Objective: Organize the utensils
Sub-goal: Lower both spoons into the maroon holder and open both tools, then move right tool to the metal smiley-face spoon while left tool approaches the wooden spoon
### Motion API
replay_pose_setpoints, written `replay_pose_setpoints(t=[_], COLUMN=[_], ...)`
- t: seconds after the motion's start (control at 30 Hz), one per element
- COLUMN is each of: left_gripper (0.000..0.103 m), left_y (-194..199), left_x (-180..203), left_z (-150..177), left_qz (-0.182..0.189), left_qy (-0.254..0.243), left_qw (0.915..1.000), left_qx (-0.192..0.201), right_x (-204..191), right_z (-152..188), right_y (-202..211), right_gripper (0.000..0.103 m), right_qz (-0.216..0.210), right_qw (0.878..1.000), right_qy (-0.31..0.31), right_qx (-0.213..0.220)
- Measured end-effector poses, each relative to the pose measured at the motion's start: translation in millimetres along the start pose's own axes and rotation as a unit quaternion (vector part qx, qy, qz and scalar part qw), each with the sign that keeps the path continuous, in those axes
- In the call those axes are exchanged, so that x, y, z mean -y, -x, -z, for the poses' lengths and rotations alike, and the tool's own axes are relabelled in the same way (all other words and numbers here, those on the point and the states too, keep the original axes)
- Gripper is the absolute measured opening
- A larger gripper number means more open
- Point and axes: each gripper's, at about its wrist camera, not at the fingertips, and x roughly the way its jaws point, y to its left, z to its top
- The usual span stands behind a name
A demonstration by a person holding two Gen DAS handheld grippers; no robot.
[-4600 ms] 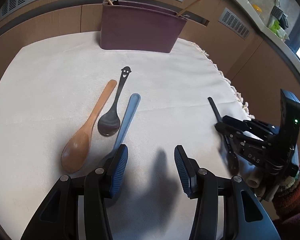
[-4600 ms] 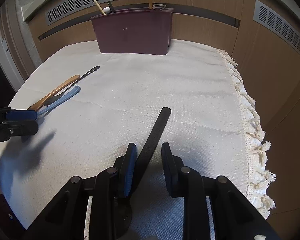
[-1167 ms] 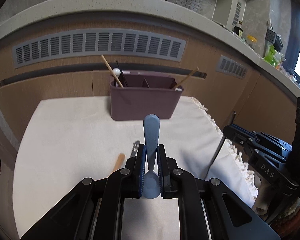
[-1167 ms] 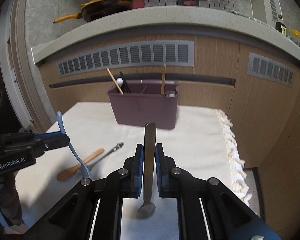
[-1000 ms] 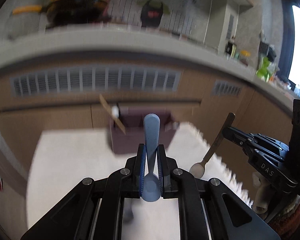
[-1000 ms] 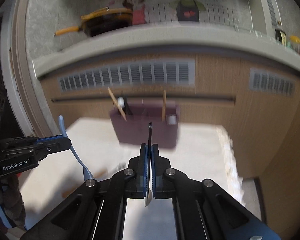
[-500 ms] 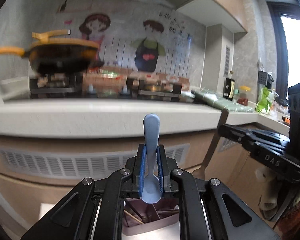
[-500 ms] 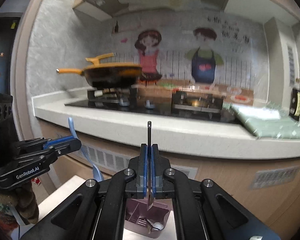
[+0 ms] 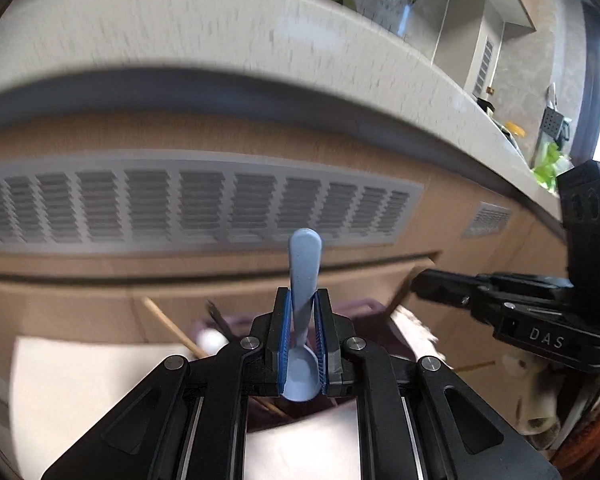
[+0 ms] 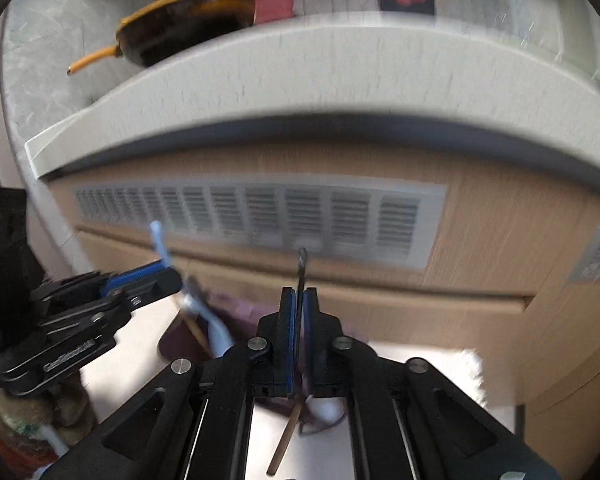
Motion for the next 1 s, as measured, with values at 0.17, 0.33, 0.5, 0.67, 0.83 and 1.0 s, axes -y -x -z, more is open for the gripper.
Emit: replay_pose_setpoints(t=[0.17,0.33,0.5,0.67,0.83,1.0], left_gripper=[0.033,0.04,0.043,0.045,0.045,0.045], left_y=[29.6,81.7,109.9,131.5,145.4,147.6], left_x=[8.7,15.2,-9.5,-35.3,-51.3,-58.4], left_z=[-3.4,14.5,72.5,143.3,185.9,202.0], left_qz=[-0.002,-0.061,-0.125,-0.168,-0.188,-0.195], left_qy=[-0.008,-0.03,-0.005,0.016,0.028,0.038], left_qw=[0.9998,0.9971,0.9921,0.985,0.9793,0.9766], left_qx=[0.015,0.034,0.01,-0.035,-0.069,-0.081], right_x=[11.4,-18.6,-58.4,-78.3,-77.2,-93.5], right_z=[-1.3,8.8,54.3,128.2,165.5,167.5], right_y=[20.6,83.3,97.8,43.6,-17.6,-55.5], right_gripper=[0.009,0.012,0.018,0.018,0.019,0.019], right_qz=[-0.016,0.006,-0.038,-0.049,-0.048,-0.019], right_qw=[0.999,0.997,0.997,0.997,0.988,0.988], right_qy=[-0.036,0.02,0.055,0.006,-0.081,-0.085], right_qx=[0.008,0.078,0.045,-0.052,-0.118,-0.127])
